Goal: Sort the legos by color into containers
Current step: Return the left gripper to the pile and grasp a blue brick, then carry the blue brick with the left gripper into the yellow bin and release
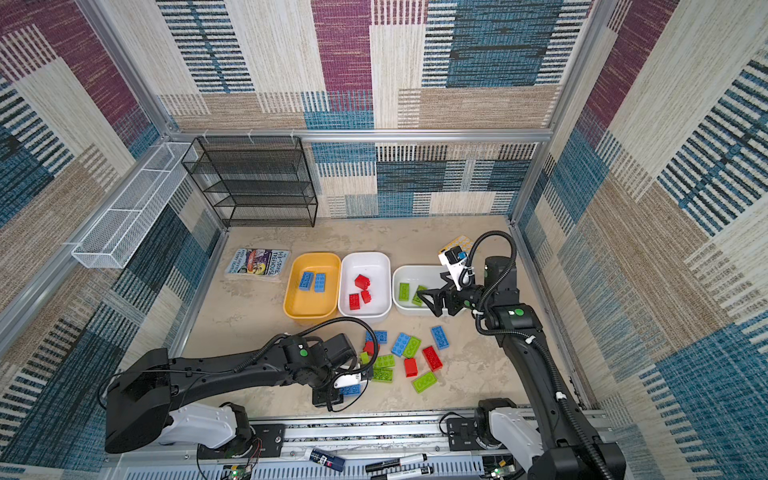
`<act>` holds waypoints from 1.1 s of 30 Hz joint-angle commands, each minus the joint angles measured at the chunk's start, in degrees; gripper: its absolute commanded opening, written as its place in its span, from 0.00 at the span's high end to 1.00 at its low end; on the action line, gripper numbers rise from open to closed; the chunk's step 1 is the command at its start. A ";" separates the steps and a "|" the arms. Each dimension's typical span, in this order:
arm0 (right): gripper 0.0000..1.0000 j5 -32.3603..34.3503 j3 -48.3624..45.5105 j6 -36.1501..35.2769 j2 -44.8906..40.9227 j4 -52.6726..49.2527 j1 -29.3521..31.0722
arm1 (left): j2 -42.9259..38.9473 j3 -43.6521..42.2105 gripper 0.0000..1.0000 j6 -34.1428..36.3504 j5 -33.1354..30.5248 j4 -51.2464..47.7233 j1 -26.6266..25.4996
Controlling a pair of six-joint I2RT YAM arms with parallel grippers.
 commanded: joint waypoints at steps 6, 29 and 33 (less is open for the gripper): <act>0.01 -0.65 0.49 -0.24 0.07 0.06 0.01 | 3.02 -0.12 0.49 3.90 -1.60 2.88 -1.58; 0.01 -0.74 0.48 -0.06 1.08 0.88 0.01 | -3.98 4.52 0.74 7.66 -4.98 -8.01 -1.92; 0.01 -1.01 1.14 0.32 1.78 1.87 0.01 | -7.36 7.96 0.74 8.68 -7.38 -12.75 1.42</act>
